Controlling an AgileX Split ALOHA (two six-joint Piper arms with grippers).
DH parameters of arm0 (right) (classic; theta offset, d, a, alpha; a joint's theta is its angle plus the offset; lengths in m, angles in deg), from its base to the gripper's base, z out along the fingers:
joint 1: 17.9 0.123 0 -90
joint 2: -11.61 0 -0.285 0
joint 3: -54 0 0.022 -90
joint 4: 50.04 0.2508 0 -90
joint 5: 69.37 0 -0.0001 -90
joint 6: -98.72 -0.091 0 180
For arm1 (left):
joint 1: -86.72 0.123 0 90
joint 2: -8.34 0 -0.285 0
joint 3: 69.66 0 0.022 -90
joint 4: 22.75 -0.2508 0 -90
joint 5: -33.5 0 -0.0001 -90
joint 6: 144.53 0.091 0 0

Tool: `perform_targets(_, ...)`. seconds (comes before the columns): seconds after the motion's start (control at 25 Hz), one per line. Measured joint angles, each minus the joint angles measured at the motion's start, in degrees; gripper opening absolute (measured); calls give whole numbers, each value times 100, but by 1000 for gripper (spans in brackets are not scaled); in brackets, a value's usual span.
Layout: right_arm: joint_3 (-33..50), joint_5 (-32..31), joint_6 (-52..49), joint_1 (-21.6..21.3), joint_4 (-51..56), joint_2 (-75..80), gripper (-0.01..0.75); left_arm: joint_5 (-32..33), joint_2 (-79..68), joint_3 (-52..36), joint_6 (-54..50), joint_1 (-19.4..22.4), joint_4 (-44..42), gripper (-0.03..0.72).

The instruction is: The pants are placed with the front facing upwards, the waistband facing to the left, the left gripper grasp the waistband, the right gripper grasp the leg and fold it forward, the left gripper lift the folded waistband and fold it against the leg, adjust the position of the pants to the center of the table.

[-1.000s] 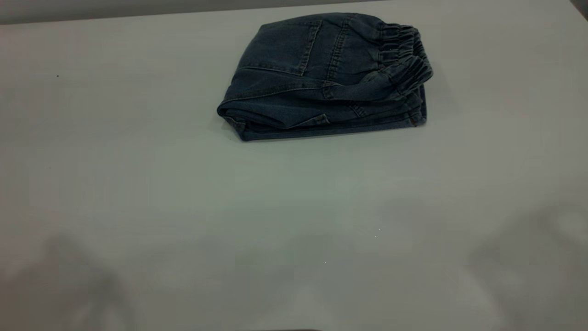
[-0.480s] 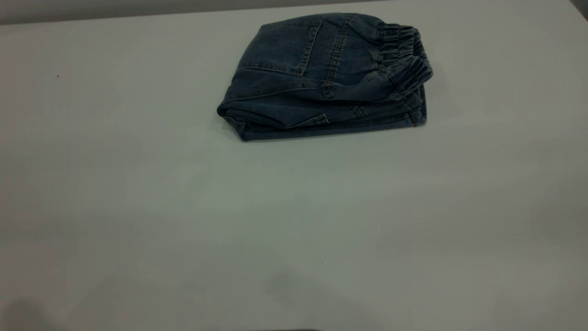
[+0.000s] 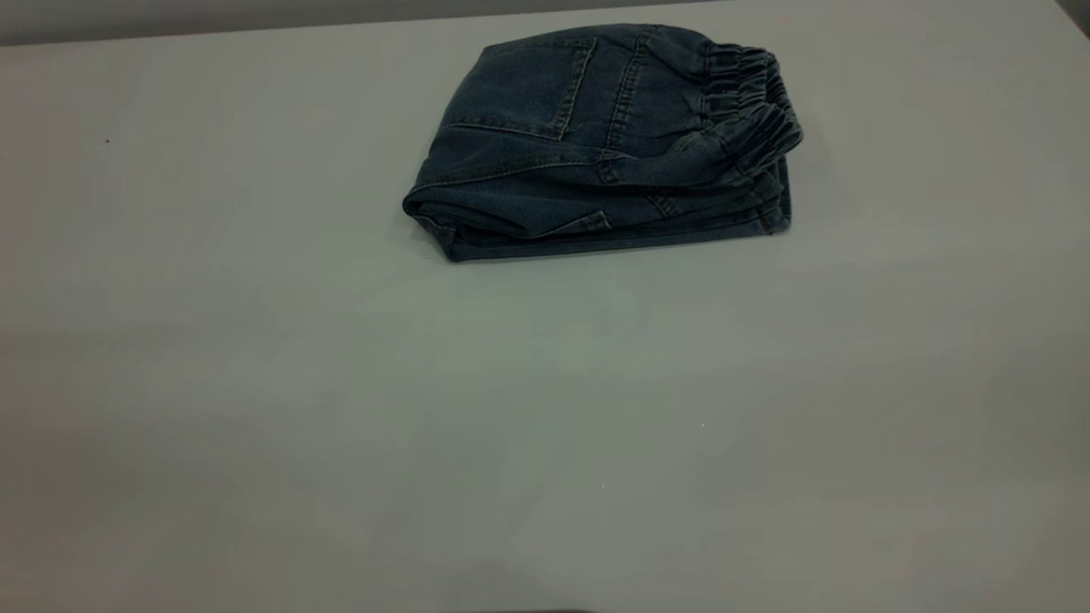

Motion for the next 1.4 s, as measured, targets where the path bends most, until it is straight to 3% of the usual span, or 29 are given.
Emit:
perform_targets(0.64, 0, 5, -13, -57, 23, -313, 435, 54, 1068, 0, -9, 17, 7, 537)
perform_targets(0.76, 0, -6, -13, -482, 94, -792, 435, 72, 1336, 0, -9, 293, 20, 537)
perform_targets(1.08, 0, -58, -13, -1772, 135, -2196, 435, 100, 2057, 0, -9, 1601, 20, 537)
perform_targets(1.2, 0, -91, -13, -2007, 141, -2475, 435, 116, 2400, 0, -9, 1873, 20, 537)
perform_targets(1.4, 0, -97, -13, -2087, 151, -2481, 435, 154, 3046, 0, -9, 1934, 20, 537)
